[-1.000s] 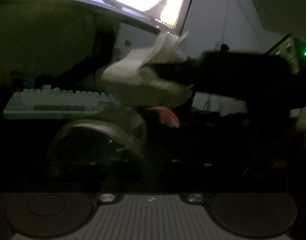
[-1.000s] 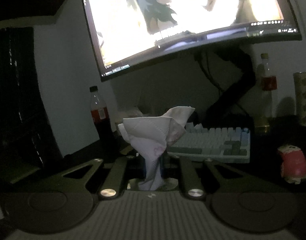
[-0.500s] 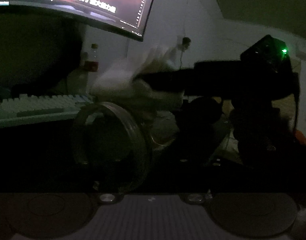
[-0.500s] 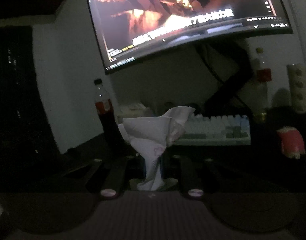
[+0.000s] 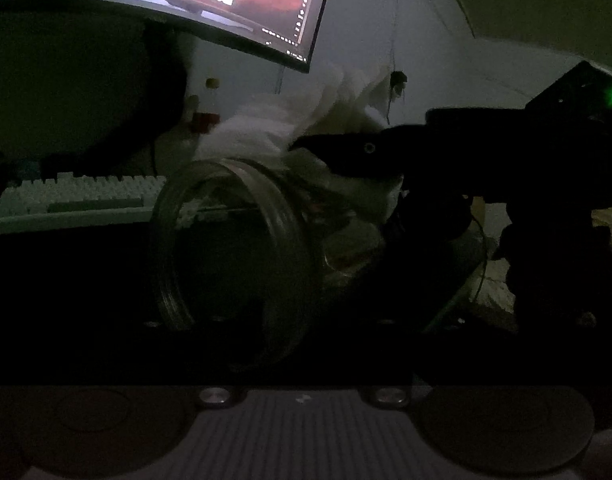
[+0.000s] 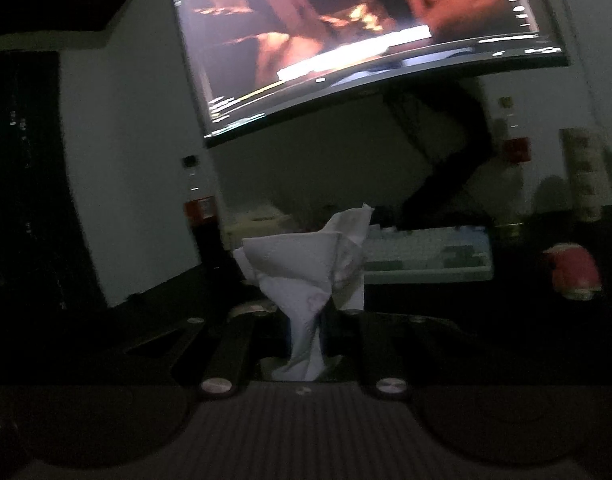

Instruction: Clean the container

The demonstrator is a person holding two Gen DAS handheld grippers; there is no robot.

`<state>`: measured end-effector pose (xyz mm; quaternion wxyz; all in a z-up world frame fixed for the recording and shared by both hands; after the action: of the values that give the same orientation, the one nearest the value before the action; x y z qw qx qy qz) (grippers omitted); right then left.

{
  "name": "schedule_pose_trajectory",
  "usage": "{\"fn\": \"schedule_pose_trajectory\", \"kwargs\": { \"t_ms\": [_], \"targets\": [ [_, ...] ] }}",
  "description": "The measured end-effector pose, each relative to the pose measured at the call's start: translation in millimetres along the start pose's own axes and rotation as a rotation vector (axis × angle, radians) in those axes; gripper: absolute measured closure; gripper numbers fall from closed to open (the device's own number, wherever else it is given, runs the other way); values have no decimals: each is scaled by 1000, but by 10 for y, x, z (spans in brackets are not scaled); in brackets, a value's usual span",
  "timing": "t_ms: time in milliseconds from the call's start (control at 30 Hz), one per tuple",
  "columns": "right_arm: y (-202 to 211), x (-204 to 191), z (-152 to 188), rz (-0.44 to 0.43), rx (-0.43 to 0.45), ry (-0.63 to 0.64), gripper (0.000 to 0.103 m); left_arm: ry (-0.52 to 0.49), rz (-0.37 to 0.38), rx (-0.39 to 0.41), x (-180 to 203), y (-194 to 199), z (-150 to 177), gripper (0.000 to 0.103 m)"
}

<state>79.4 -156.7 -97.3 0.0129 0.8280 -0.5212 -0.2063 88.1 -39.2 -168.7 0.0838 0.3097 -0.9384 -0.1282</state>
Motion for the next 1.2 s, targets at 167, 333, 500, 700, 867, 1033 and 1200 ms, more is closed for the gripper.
{"fn": "schedule_pose_trajectory", "kwargs": {
  "t_ms": [167, 333, 500, 700, 867, 1033, 1200],
  "targets": [
    [64, 230, -30, 63, 25, -38, 89, -81, -18, 6, 179, -44, 28, 0],
    [97, 63, 30, -29, 34, -39, 88, -113, -57, 1, 265, -114, 13, 1],
    [106, -26, 64, -78, 43, -26, 89, -29, 33, 16, 182, -60, -52, 2],
    [195, 241, 23, 89, 67, -41, 89, -26, 52, 18, 204, -41, -56, 2],
    [187, -17, 104, -4, 67, -9, 88, -2, 86, 21, 229, -30, -55, 2],
    [180, -154, 170, -29, 79, 59, 89, 1, 84, 20, 243, -42, -34, 1],
    [214, 253, 114, 165, 110, 13, 88, 19, 63, 26, 197, -54, -26, 1]
  ]
}}
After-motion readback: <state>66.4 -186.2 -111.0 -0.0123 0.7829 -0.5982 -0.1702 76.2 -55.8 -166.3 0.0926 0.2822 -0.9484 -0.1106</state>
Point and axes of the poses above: each gripper's, at about its wrist camera, not at the fingertips, and y roughly against the way its jaws point, x to its right, z to its underside, the point moved 9 cm from there along -y, roughly the way its jaws point, and after that the axes turned 6 degrees about -y, right-handed, at the moved point
